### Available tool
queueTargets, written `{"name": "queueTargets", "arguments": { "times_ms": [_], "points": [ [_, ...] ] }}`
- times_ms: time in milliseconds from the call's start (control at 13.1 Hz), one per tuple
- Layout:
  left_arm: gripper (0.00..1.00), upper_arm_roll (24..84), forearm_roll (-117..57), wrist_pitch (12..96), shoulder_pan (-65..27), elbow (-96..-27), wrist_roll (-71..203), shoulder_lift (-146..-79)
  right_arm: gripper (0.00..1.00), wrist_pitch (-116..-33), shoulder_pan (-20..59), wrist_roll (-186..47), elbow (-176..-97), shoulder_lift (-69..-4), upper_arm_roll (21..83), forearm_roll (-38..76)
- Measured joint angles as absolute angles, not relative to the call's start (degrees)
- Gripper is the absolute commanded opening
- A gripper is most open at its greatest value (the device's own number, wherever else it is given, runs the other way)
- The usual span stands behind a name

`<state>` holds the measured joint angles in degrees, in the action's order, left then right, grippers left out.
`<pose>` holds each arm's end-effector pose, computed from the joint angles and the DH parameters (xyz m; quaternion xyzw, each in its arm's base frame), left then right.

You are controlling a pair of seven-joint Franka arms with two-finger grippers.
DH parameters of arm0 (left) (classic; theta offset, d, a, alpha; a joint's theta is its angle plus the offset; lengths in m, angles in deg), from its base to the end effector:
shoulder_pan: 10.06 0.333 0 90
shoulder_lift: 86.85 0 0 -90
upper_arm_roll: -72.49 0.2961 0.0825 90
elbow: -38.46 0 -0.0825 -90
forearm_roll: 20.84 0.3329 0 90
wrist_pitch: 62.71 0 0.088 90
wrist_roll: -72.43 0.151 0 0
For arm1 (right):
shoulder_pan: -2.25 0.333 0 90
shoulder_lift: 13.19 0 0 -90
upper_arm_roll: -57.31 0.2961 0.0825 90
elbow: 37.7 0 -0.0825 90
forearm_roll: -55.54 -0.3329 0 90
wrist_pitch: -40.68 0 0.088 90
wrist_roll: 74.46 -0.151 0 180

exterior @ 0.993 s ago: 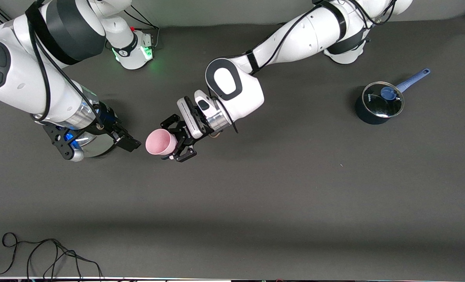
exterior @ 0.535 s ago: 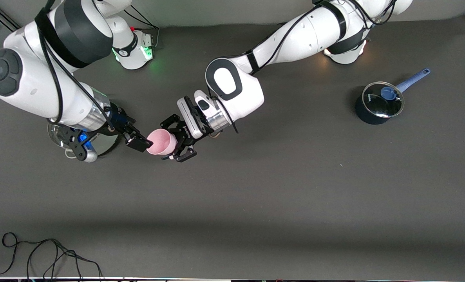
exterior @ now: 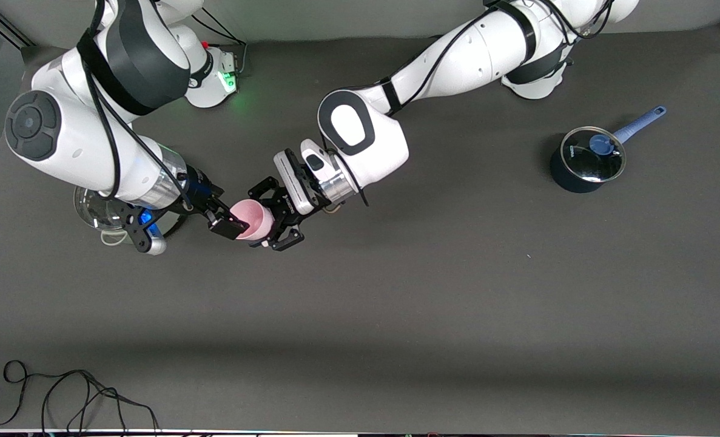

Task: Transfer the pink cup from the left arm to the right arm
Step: 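Reach the right gripper to the pink cup held by the left gripper, then close the right gripper on the pink cup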

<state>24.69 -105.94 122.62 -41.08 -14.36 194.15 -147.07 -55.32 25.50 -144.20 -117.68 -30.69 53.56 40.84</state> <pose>0.5159 -0.5817 0.3570 0.6752 -0.3908 0.5230 0.3433 0.5455 0.2361 0.4800 -0.8932 0.4338 0.0913 0.0747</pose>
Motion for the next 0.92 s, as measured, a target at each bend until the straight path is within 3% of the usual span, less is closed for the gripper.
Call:
{"name": "queueTargets", "arguments": {
  "times_ms": [306,535,917],
  "points": [
    [0.00,24.7,-105.9,122.6,-41.1,-14.3,194.1,-147.1,0.50,-55.9,25.6,-144.7,-118.1,-30.7,53.6,40.8],
    [0.00,24.7,-105.9,122.6,-41.2,-14.3,194.1,-147.1,0.04,-55.9,25.7,-145.3,-118.1,-30.7,53.6,40.8],
    [0.00,25.1,-105.9,123.0,-41.0,-14.0,193.8,-147.1,0.00,-55.8,25.7,-145.8,-118.2,-30.7,53.5,40.8]
  ]
}}
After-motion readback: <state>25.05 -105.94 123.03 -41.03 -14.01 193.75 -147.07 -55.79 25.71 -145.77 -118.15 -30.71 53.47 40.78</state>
